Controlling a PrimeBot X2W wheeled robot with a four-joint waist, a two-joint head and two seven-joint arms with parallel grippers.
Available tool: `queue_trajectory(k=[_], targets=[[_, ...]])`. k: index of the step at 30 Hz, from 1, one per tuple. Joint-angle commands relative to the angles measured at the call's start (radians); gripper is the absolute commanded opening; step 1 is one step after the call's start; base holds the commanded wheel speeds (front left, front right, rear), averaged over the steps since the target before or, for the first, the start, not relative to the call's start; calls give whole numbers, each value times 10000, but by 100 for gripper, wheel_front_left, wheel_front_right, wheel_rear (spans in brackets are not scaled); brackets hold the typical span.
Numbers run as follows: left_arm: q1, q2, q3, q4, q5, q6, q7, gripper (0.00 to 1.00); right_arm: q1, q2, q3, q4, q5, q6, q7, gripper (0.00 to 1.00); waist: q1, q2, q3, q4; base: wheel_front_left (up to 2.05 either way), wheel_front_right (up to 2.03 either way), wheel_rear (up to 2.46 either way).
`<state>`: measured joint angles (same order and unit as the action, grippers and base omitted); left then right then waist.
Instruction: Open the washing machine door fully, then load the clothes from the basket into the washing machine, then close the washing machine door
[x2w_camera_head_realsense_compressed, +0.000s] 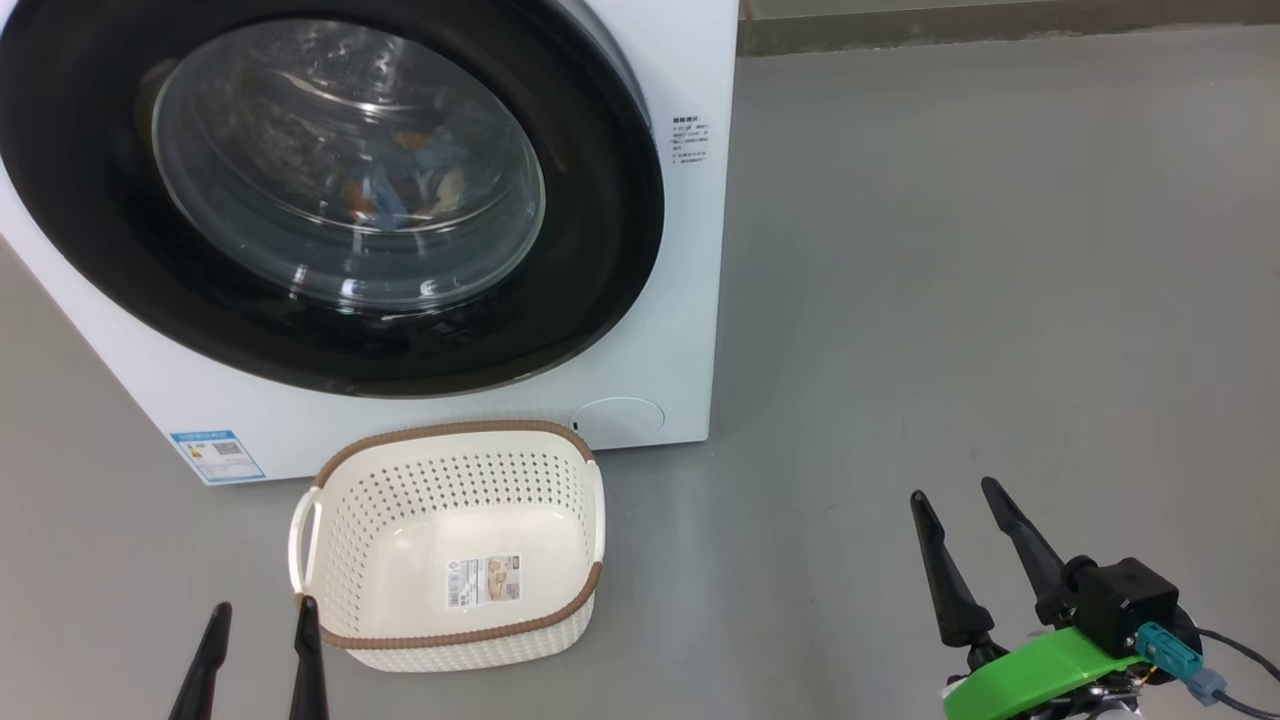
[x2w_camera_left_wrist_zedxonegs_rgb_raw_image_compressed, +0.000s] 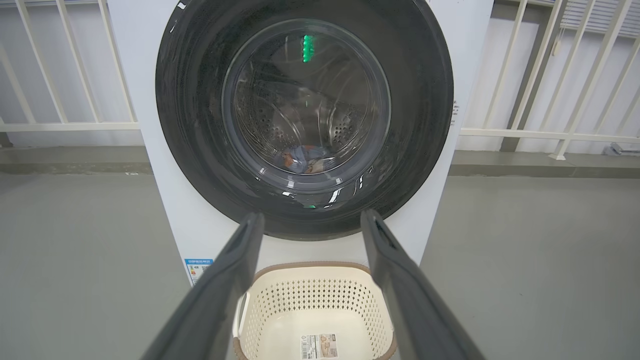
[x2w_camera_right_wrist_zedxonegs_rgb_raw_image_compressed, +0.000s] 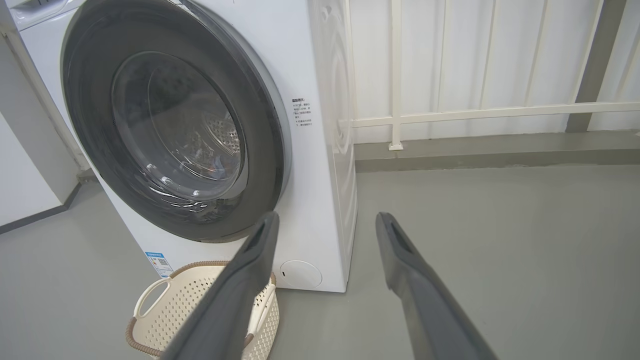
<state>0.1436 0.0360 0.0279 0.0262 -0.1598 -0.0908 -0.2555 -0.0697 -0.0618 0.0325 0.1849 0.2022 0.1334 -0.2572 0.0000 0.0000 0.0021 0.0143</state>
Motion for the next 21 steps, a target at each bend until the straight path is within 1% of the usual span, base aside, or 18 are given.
queue_trajectory(k=[1, 8, 9, 10, 12, 15, 18, 19, 21], targets=[[-120, 143, 328, -254, 98, 83, -63, 100, -53, 48, 214, -197, -94, -27, -46, 100, 0, 0, 4, 11, 0, 0, 0], [-139, 143, 310, -90, 119, 72, -63, 100, -94, 75, 155, -98, -165, -27, -46, 100, 0, 0, 36, 58, 0, 0, 0], [-161, 143, 330, -86, 132, 105, -63, 0, -102, 78, 151, -85, -181, -27, -46, 0, 0, 0, 39, 62, 0, 0, 0], [-3, -11, 0, 168, 6, 13, 2, 0, 88, 58, -75, 162, -85, 0, 2, 0, 0, 0, 38, 61, 0, 0, 0], [5, -84, -20, 419, -27, 11, 14, 0, 147, 67, -74, 413, -68, 0, 11, 0, 0, 0, 38, 62, 0, 0, 0], [-70, -78, 9, 481, -378, 1, 110, 0, 134, 68, -104, 416, 275, -1, 97, 0, 4, 0, 35, 57, 0, 0, 0], [-121, -73, 30, 512, -729, -9, 200, 0, 131, 69, -138, 410, 620, -1, 188, 0, 21, 0, 17, 52, 0, 0, 0], [-135, -71, 36, 523, -846, -12, 229, 0, 131, 70, -149, 409, 734, -2, 219, 0, 22, 0, 12, 50, 0, 0, 0], [-170, -68, 48, 550, -1078, -19, 286, 0, 126, 70, -171, 414, 961, -2, 278, 0, 10, 0, 18, 47, 0, 0, 0]])
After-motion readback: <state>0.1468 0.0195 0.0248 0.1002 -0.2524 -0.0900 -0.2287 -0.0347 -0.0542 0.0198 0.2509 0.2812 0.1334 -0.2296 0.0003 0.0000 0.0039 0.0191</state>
